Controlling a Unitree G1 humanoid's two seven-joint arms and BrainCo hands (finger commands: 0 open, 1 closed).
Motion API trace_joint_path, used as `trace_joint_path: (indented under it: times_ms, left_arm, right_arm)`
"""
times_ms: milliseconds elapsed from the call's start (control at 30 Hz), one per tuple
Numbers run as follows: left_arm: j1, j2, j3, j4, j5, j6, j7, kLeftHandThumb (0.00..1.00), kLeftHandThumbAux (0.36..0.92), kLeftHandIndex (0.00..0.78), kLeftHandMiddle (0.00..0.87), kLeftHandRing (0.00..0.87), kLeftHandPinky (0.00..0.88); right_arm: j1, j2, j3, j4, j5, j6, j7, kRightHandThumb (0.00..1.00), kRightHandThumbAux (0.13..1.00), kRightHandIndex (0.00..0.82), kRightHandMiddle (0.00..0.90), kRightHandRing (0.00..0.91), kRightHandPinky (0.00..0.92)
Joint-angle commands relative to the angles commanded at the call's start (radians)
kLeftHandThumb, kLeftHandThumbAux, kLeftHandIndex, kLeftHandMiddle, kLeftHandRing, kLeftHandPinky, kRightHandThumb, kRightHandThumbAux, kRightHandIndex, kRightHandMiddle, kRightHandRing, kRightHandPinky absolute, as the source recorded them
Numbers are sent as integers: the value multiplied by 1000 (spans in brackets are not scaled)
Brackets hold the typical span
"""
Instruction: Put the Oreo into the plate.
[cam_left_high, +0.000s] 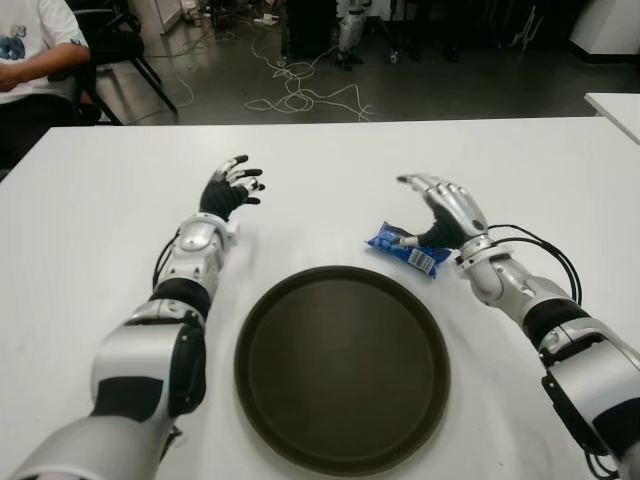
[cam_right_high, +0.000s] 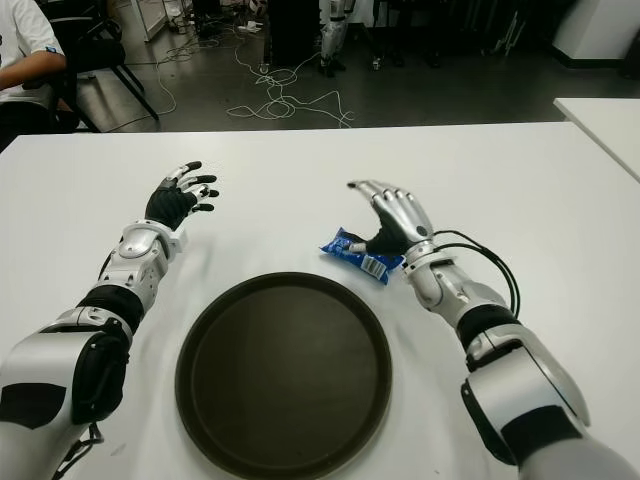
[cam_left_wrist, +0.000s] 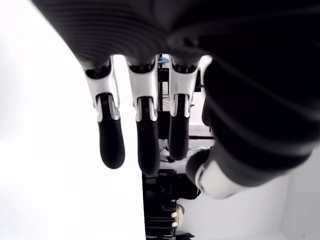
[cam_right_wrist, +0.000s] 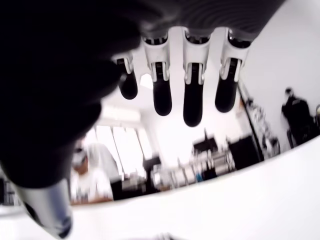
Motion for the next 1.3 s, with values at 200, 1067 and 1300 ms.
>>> trace_joint_path:
  times_ms: [200,1067,1300]
  left_arm:
    - [0,-1,9,-1,-7,2,-3,231,830,160,299,355,436]
    - [-4,-6,13,-2,-2,6,10,261,803,160,296,352,440]
    - [-2,-7,11,-2,-1,1,9,235,819,160,299,356,442]
  right_arm:
    - [-2,-9,38,-18,-15,10,42,0,689,156,191,195,178]
    - [-13,-20,108,-84,-42,134,252,0,647,146,165,174,141]
    - [-8,-30,124,-118,-43,146,289,0,694,146,168,174,148]
